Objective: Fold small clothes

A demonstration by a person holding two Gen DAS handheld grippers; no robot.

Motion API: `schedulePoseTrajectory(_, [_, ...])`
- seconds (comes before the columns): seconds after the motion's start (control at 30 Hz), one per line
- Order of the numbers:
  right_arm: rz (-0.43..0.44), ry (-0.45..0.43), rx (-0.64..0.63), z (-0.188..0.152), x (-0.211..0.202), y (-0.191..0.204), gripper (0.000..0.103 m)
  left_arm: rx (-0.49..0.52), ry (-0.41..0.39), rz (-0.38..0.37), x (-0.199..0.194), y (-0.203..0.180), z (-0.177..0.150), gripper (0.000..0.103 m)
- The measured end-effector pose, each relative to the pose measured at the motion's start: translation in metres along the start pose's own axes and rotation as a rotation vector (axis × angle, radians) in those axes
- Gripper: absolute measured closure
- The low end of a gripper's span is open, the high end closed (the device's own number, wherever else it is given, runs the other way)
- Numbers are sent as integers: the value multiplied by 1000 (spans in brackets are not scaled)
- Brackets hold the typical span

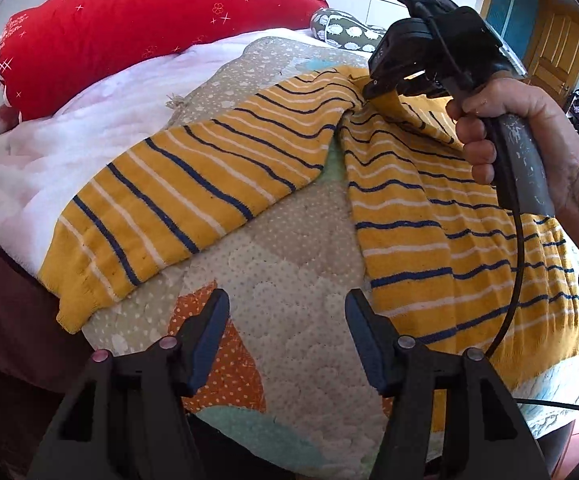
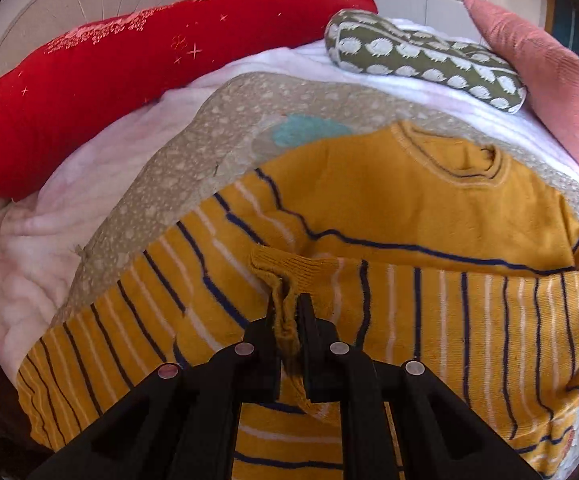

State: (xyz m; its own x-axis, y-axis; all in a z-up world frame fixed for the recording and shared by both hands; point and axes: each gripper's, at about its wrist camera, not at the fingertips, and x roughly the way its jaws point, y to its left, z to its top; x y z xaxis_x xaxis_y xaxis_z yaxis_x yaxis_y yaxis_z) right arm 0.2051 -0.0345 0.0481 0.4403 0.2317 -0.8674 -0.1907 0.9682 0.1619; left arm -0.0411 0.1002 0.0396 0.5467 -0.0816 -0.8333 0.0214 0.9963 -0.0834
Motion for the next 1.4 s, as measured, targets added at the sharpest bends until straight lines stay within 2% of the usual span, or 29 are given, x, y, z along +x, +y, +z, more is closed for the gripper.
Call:
schedulePoseTrajectory(0.1, [62, 24, 36, -5, 6, 1, 86, -3, -2, 2, -2, 1, -1, 44])
schedulePoseTrajectory(0.2, [119, 2, 51, -8, -10, -6, 74, 9, -8, 12, -5, -3, -1, 43])
schedulePoseTrajectory(0.27, [124, -30, 64, -12, -27, -17, 62, 21, -12, 18, -8, -8, -2, 43])
schedulePoseTrajectory(0.37, [123, -78, 111, -22, -55, -47, 52, 44, -23, 32, -13, -18, -3, 43])
schedulePoseTrajectory(0.53, [91, -102, 233, -53, -85, -119, 52, 86, -40, 53, -21, -35, -4, 43])
schedulePoseTrajectory(0.67, [31, -110, 316, -85, -103, -181, 52, 117, -45, 64, -26, -49, -3, 43])
schedulePoseTrajectory(0.8, [-12, -114, 412, -113, -118, -240, 52, 147, -52, 76, -30, -65, -2, 39])
schedulePoseTrajectory(0.93, [-42, -120, 492, -138, -128, -287, 51, 171, -46, 68, -28, -79, 5, 38])
schedulePoseTrajectory(1.07, [-67, -115, 535, -156, -128, -315, 51, 153, -26, -21, -13, -88, 35, 38])
schedulePoseTrajectory(1.2, [-57, -119, 572, -164, -122, -333, 51, 148, -39, -100, 17, -106, 85, 36])
schedulePoseTrajectory(1.3, [-35, -123, 578, -159, -115, -336, 51, 129, -20, -132, 52, -116, 119, 36])
schedulePoseTrajectory(1.4, [-26, -128, 575, -142, -105, -335, 50, 69, 40, -153, 96, -116, 150, 36])
